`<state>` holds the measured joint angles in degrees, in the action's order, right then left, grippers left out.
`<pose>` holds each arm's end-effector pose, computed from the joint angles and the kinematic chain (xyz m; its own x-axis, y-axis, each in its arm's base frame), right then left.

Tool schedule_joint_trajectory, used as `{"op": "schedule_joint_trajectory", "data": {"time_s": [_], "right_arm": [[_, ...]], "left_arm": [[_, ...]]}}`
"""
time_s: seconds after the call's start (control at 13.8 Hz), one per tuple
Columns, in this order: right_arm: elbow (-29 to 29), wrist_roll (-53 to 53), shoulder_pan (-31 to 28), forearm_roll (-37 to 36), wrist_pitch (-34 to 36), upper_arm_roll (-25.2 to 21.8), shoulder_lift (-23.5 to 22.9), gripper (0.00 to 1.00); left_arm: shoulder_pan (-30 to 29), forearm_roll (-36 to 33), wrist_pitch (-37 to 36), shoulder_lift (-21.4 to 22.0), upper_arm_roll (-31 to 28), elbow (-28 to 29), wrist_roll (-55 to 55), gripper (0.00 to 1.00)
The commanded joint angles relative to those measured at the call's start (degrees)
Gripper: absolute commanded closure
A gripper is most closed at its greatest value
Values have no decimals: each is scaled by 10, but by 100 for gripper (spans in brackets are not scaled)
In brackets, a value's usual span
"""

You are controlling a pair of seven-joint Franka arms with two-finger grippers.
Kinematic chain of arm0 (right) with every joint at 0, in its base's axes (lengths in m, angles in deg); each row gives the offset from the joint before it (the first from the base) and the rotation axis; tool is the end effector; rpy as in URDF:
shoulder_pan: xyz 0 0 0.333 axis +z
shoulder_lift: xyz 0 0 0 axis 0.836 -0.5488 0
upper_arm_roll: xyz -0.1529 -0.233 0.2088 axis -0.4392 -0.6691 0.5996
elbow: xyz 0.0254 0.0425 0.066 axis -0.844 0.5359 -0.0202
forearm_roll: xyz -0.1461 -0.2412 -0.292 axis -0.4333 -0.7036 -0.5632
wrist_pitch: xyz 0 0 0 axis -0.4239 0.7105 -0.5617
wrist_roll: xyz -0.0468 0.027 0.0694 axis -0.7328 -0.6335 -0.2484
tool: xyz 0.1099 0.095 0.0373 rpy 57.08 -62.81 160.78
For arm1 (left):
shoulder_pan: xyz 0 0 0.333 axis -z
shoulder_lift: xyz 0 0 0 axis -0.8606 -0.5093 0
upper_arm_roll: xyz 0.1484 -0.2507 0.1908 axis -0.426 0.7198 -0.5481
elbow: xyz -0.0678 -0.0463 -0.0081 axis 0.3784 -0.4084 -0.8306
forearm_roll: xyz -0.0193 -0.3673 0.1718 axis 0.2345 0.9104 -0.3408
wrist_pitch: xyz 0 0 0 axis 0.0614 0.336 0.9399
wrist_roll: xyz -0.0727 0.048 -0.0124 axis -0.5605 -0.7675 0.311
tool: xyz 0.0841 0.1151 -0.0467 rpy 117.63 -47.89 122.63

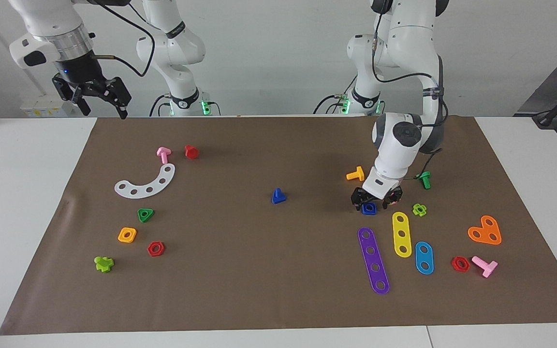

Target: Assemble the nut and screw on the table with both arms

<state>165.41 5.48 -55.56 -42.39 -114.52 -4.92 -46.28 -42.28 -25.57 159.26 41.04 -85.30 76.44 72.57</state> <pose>0.5254 -0.0259 0.6416 0.9873 -0.1557 0.0303 -0.1559 -0.9877 0.0062 0.5942 -0.1607 0.2851 0.9967 -0.0294 0.0752 -0.0310 -0.9993 0.0195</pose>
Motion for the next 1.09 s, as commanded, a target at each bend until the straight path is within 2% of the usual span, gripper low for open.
{"op": "schedule_joint_trajectory", "data": {"time_s": [0.0,0.44,0.8,1.02], "right_arm": [[-30,9,-14,11,28,3,-24,0],[-28,7,-5,7,25,5,-24,0],[-24,7,-4,8,27,7,-22,0],[-23,6,-4,8,25,7,-21,0]], "left_arm": [[12,0,15,-7,-9,1,7,5],[12,0,19,-9,-9,2,6,12],[12,0,19,-8,-9,8,6,13],[11,0,19,-7,-9,11,6,20]]}}
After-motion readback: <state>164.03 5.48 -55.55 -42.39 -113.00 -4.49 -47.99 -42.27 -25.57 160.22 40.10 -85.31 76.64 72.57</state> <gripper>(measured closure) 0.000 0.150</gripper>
